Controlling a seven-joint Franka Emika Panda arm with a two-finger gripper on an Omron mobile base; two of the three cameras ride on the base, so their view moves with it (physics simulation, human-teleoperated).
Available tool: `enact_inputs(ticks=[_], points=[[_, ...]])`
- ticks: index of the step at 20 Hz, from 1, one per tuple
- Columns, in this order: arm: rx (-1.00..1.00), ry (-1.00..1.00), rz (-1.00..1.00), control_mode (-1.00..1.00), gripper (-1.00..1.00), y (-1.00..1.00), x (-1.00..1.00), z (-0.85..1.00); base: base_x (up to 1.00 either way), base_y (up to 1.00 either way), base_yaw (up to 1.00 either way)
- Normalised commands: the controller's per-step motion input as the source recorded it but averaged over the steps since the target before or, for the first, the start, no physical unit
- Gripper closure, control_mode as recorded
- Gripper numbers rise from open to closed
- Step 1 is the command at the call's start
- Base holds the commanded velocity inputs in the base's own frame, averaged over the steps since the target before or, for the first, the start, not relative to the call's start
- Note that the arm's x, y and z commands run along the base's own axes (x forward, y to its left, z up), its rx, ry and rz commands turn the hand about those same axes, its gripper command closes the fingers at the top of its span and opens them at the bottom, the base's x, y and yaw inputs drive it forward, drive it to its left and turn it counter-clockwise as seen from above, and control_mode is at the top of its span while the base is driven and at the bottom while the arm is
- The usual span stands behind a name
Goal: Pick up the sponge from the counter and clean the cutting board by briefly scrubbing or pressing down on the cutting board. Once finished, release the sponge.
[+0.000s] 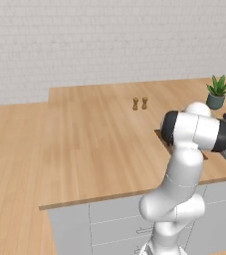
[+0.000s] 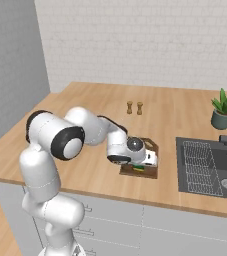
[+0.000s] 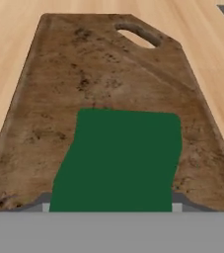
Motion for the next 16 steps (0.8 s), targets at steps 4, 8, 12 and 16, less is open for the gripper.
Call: enact_inputs(ticks=[4,8,12,16], points=[[0.0,-0.05,0.0,-1.0,1.0,0.42,0.61,0.0,0.0,0.0,0.0],[0.0,-0.02,-0.02,-1.0,1.0,0.29,0.73,0.0,0.0,0.0,0.0],[0.0,0.0,-0.01,-1.0,1.0,0.21,0.69,0.0,0.0,0.0,0.0],[0.0,0.0,0.0,-1.0,1.0,0.08,0.51,0.0,0.0,0.0,0.0]])
